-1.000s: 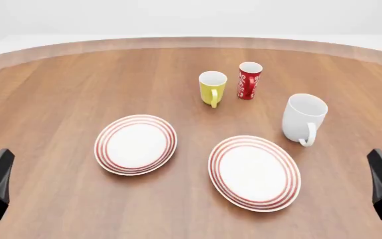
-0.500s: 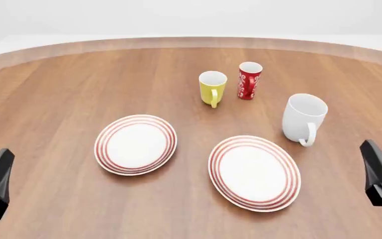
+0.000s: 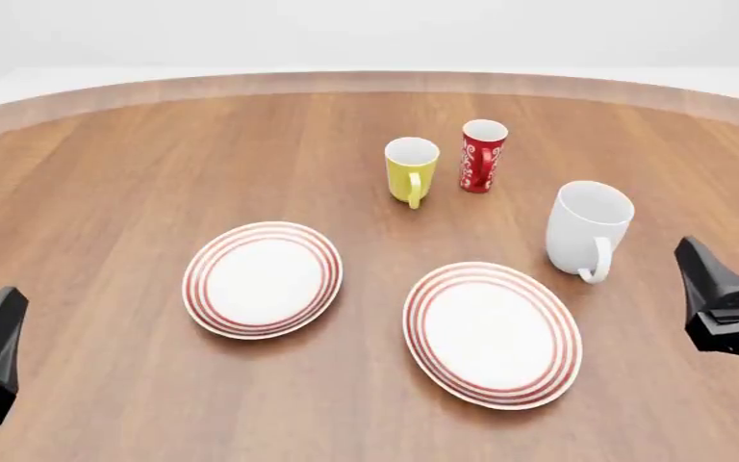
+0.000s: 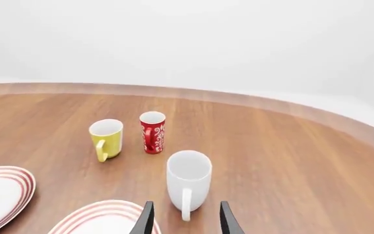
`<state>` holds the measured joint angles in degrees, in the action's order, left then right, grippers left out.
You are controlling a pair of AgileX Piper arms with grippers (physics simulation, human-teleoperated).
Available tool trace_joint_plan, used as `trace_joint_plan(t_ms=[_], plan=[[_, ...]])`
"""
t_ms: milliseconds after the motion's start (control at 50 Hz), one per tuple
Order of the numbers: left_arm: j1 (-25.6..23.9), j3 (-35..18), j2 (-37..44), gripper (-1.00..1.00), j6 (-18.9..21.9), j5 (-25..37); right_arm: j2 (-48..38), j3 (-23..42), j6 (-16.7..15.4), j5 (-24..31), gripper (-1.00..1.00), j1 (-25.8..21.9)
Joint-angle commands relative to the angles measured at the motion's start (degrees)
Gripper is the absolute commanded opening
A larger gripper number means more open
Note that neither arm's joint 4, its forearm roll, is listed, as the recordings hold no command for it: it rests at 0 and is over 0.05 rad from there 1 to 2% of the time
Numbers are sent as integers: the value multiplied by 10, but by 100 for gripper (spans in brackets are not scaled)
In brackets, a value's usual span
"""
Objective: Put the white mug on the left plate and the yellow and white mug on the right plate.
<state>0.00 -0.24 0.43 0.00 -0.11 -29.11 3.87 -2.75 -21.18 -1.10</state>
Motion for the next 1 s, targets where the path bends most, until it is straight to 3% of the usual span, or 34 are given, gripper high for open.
trace_joint_plan(t_ms=[20, 340, 1000], plan=[[0, 0, 0, 100, 0, 0, -93, 9, -1, -73, 100, -1], [0, 0, 0, 100, 0, 0, -264, 27, -1, -204, 100, 6], [0, 0, 0, 100, 0, 0, -462, 39, 11, -335, 100, 4]])
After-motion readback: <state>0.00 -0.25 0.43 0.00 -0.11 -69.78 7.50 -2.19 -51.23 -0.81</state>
